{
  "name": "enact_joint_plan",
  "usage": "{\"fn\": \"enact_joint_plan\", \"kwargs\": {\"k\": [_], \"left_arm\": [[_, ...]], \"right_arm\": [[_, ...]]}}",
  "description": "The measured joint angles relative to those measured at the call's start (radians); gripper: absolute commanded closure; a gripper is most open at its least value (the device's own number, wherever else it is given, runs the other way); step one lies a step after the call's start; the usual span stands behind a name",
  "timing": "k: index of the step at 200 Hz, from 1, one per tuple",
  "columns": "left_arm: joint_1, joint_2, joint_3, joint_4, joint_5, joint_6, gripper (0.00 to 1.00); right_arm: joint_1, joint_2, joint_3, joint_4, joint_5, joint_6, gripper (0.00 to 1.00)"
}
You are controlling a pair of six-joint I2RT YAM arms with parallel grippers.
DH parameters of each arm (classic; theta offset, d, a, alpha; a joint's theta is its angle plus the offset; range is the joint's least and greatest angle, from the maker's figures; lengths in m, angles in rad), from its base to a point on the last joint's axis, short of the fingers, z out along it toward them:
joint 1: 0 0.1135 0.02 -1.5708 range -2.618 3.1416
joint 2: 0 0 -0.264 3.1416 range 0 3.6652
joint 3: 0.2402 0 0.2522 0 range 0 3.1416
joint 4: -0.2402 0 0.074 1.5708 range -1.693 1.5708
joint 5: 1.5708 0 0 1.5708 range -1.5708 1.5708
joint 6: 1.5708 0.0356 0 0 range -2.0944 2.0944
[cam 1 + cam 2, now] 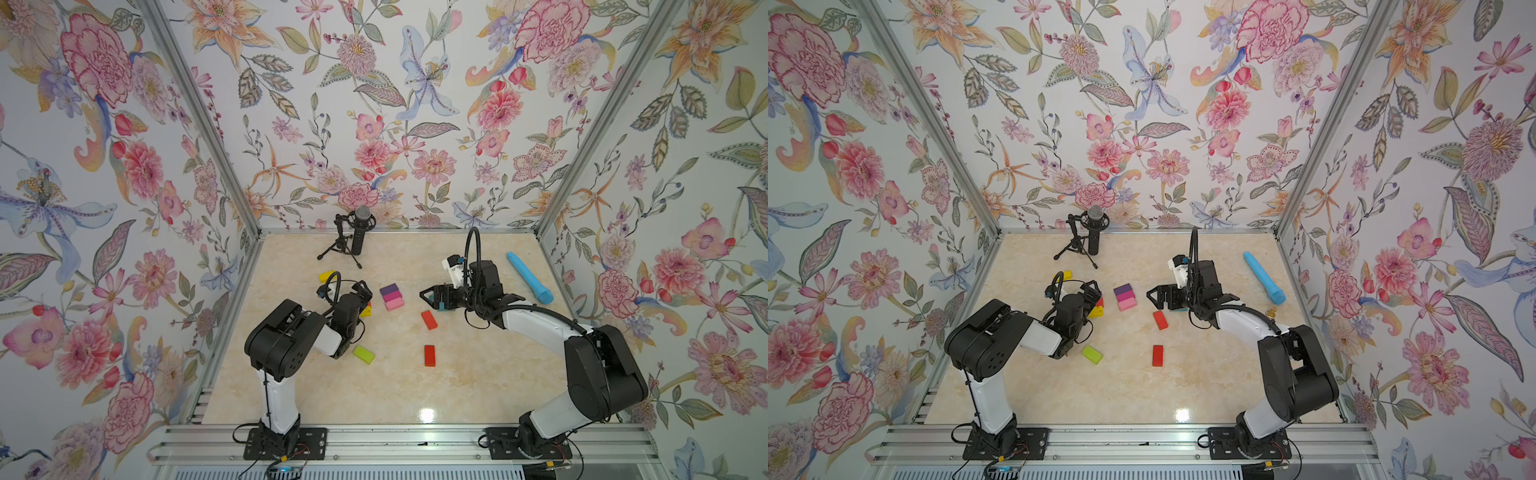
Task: Assemble a piece of candy with building blocks
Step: Assemble the building blocks at the center of the board.
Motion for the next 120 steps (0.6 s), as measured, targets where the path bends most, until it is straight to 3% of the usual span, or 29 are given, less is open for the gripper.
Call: {"fn": "enact_joint_plan", "kwargs": {"k": [120], "left_arm": [[-0.03,0.041,0.045,0.019,0.001,-0.005,0.01]], "right_arm": [[-0.007,0.0,-0.01,0.026,-0.019,0.015,0.0]]}}
